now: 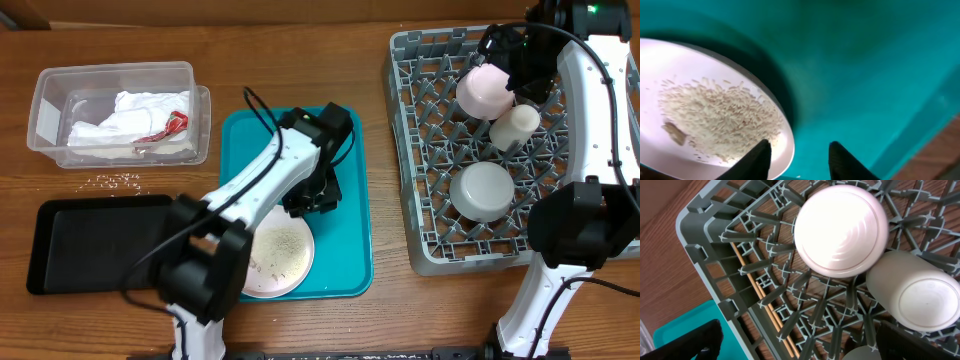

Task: Sort waste into correct bins and load items into the dishwasher
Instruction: 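Reach the left gripper to the pink plate and grasp its rim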

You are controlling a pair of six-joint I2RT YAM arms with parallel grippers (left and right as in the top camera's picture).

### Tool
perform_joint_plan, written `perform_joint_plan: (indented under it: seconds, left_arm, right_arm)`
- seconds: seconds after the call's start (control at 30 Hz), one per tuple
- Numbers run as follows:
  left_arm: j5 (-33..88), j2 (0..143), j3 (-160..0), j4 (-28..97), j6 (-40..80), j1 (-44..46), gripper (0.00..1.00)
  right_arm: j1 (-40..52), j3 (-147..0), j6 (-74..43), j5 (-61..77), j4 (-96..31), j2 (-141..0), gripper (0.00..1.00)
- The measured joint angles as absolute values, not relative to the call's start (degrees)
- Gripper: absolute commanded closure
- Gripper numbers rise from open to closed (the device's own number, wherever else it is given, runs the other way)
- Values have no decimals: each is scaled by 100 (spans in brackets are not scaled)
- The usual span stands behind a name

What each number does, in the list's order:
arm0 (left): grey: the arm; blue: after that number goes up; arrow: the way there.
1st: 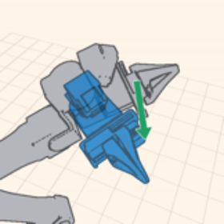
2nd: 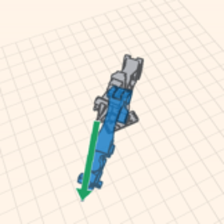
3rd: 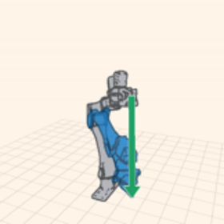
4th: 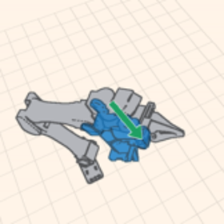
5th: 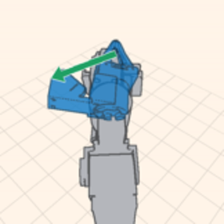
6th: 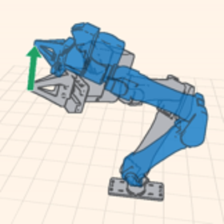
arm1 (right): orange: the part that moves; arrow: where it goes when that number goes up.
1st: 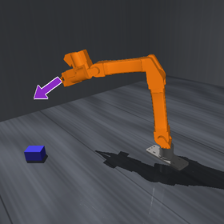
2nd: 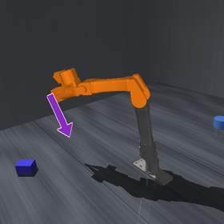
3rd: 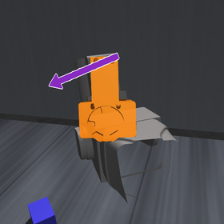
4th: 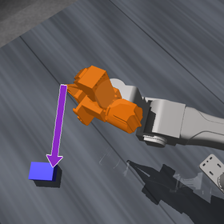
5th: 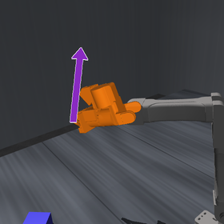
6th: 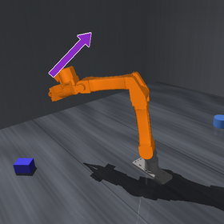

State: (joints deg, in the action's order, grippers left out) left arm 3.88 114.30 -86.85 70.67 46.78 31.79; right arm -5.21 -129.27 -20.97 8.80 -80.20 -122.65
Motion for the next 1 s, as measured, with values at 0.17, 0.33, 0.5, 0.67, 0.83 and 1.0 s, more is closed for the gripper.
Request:
perform_joint_plan:
  seconds: [0.17,0.33,0.5,0.67,0.83,1.0]
  left_arm:
    - [440,11834,-8659,7078,4943,3094,61]
    - [390,11843,-8656,7166,5151,2891,53]
    - [228,11843,-8656,7126,5408,2801,51]
    - [126,11843,-8656,7098,5701,2808,56]
    - [99,11891,-8656,7043,5946,2808,62]
    - [99,12081,-8654,7043,6031,2808,63]
  right_arm:
    - [-521,-12927,-2099,880,-8020,-12265,0]
    - [-521,-12927,-2099,878,-8020,-12265,0]
    - [-521,-12927,-2097,880,-8020,-12265,0]
    - [-521,-12927,-2099,878,-8023,-12265,0]
    - [-521,-12927,-2099,878,-8020,-12265,0]
    - [-521,-12927,-2102,878,-8020,-12265,0]
